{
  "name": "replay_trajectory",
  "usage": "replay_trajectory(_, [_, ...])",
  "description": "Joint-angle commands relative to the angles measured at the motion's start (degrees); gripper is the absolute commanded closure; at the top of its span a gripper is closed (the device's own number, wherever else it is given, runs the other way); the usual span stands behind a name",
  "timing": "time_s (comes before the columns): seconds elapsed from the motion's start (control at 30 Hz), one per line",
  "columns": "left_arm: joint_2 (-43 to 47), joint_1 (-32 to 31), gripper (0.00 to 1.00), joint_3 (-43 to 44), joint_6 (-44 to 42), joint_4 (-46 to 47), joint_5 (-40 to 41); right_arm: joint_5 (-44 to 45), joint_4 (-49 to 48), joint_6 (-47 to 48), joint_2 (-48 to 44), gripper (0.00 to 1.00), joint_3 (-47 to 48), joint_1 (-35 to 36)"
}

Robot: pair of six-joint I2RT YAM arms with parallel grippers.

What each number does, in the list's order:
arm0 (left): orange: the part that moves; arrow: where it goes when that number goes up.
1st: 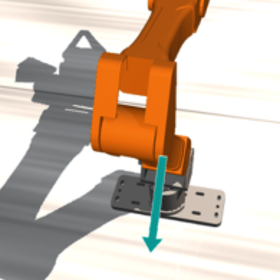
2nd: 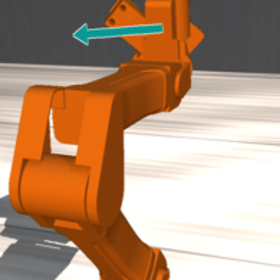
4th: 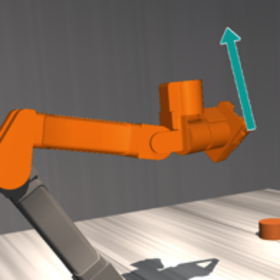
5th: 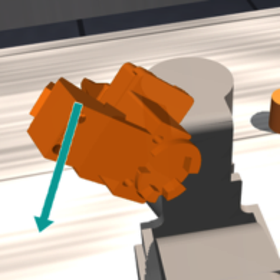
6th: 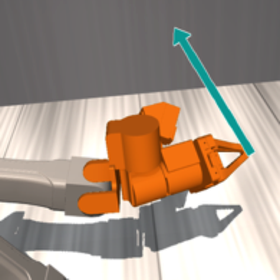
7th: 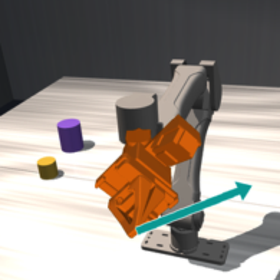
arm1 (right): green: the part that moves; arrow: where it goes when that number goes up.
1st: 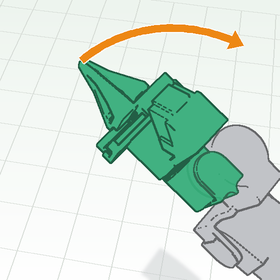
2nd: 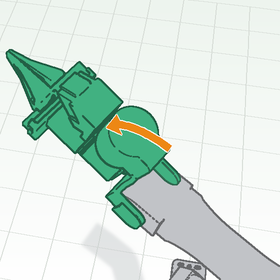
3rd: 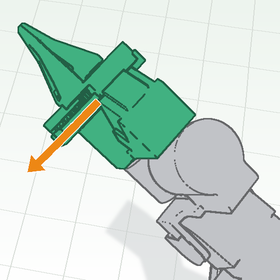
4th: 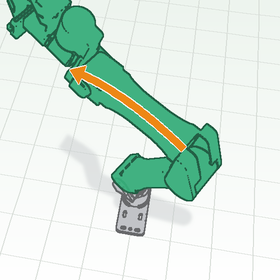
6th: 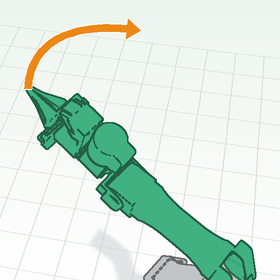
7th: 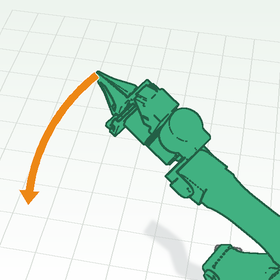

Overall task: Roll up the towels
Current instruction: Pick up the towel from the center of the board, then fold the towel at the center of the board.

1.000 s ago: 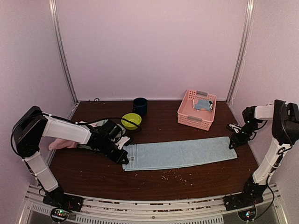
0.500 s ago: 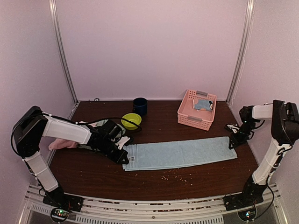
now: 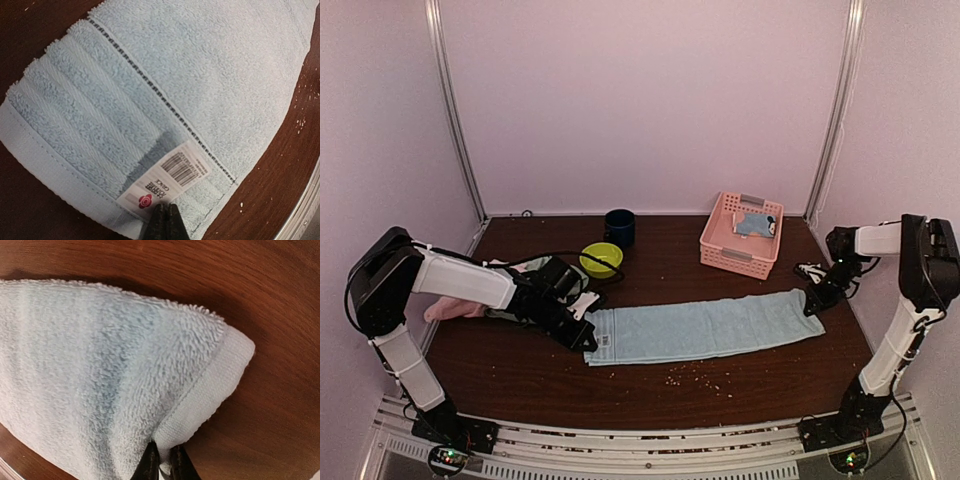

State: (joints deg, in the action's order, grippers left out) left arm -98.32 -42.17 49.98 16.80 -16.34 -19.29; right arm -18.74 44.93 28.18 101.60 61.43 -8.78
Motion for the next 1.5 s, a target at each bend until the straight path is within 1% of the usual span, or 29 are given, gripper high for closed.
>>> replay_trajectory(0.0, [-2.0,-0.1,1.0,-1.6,-1.1,-0.8,0.7,-7.3,-1.0,0.1,0.4,0.94,-1.0,2.1])
replay_trajectory(0.07, [-1.9,-0.1,1.0,-1.5,-1.1,-0.9,0.7,-6.7,-0.5,-0.1,-0.1,0.98,-0.3,2.1])
replay_trajectory(0.13, [-1.7,-0.1,1.0,-1.4,-1.1,-1.0,0.8,-5.2,0.4,-0.2,-0.9,1.0,0.3,1.7])
replay_trajectory(0.27, [0.2,-0.1,1.0,-1.8,-0.5,-1.2,2.6,-1.6,2.7,0.2,-2.9,1.0,2.0,-0.7])
replay_trajectory(0.53, [6.3,-0.1,1.0,0.2,0.5,-2.2,4.7,3.5,7.5,2.5,-6.4,1.0,4.8,-4.1])
replay_trajectory(0.67, [8.7,-0.1,0.88,0.7,0.2,-2.6,8.5,4.5,9.0,3.0,-7.0,1.0,6.5,-5.3])
replay_trajectory(0.73, [8.8,0.2,0.85,0.9,0.6,-3.6,11.8,4.7,10.0,3.4,-6.9,1.0,7.6,-5.9])
replay_trajectory(0.83, [7.9,1.7,0.87,0.8,1.7,-3.9,12.9,5.0,11.8,4.0,-6.7,1.0,9.6,-6.5])
replay_trajectory(1.0, [5.4,1.8,0.98,1.2,1.8,-2.0,11.8,3.9,15.7,4.0,-8.0,1.0,14.6,-6.5])
replay_trajectory(1.03, [4.8,1.8,1.0,1.4,1.8,-1.6,11.4,2.9,16.6,3.9,-8.2,1.0,15.7,-6.4])
replay_trajectory(1.17, [3.0,1.8,1.0,2.0,1.6,1.2,8.2,0.5,18.4,2.9,-9.6,1.0,17.2,-4.3])
replay_trajectory(1.27, [1.4,1.6,1.0,3.1,1.3,2.0,6.4,-0.5,18.6,1.6,-11.0,1.0,17.1,-1.2])
replay_trajectory(1.4, [0.1,1.0,1.0,4.2,0.7,2.0,5.8,-3.8,18.8,0.3,-11.7,1.0,16.9,3.3])
replay_trajectory(1.47, [0.1,0.9,1.0,4.2,0.7,2.1,5.9,-3.8,18.4,-1.0,-11.6,1.0,16.8,6.1])
